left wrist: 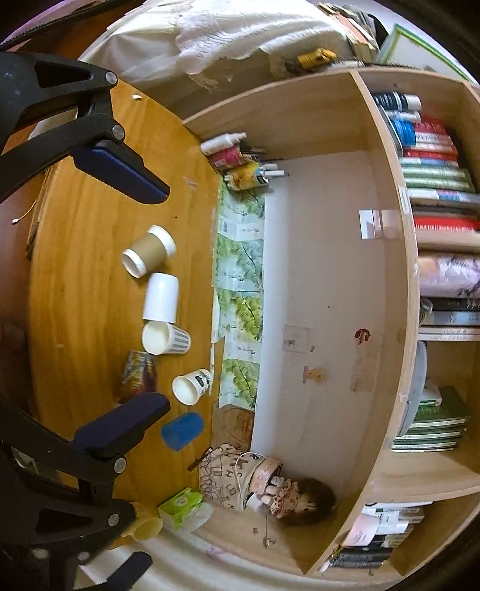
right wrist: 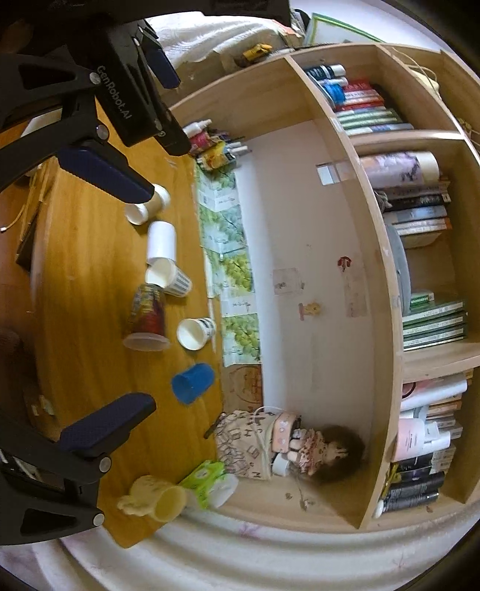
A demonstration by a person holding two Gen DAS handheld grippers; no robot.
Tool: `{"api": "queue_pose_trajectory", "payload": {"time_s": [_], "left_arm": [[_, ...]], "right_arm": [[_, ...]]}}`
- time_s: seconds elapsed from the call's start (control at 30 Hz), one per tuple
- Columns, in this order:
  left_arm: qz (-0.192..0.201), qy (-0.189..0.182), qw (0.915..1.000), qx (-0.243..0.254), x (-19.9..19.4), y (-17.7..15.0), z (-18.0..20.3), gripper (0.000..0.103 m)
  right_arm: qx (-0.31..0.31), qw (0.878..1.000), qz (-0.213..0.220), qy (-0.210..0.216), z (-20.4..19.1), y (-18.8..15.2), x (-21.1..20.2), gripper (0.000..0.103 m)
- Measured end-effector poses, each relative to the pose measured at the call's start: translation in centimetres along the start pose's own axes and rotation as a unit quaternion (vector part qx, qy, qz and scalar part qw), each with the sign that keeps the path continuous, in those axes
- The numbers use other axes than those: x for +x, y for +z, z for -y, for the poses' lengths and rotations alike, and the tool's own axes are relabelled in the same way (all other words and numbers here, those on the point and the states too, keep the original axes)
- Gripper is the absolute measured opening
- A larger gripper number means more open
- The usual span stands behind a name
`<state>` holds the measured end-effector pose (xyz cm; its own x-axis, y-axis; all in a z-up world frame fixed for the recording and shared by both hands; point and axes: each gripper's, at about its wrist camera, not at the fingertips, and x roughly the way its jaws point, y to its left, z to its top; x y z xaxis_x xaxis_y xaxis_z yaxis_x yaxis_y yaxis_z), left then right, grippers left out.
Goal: Flip cup upright
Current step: 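Move the left gripper toward the upside-down white panda cup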
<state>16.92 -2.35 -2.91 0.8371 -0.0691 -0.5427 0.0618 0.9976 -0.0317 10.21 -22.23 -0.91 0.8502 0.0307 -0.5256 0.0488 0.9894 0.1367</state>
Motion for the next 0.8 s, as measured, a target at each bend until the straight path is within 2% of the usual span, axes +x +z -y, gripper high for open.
{"api": "queue_pose_trajectory", "payload": {"time_s": [0.3,0.43,0.53,0.8], "left_arm": [[-0.027,0.015,0.9995,0.008,4.3,4.2,1.8,0.102],[-0.035,0.038,0.9982,0.031,6.5,5.9,3.1,0.102],[-0.046,0.045,0.9968,0.046,8.6,7.2,4.2,0.102],[-0.099,0.037,0.9926,0.061,14.4,9.9,7.2,0.102]], "right_arm": [[0.029,0.999,-0.009,0.038,3.6,4.9,5.0,0.103],[0.044,0.997,-0.017,0.053,5.5,6.5,7.3,0.103],[0.049,0.997,-0.017,0.051,6.8,7.3,8.9,0.103],[0.059,0.997,-0.022,0.052,10.1,9.2,13.3,0.103]]}}
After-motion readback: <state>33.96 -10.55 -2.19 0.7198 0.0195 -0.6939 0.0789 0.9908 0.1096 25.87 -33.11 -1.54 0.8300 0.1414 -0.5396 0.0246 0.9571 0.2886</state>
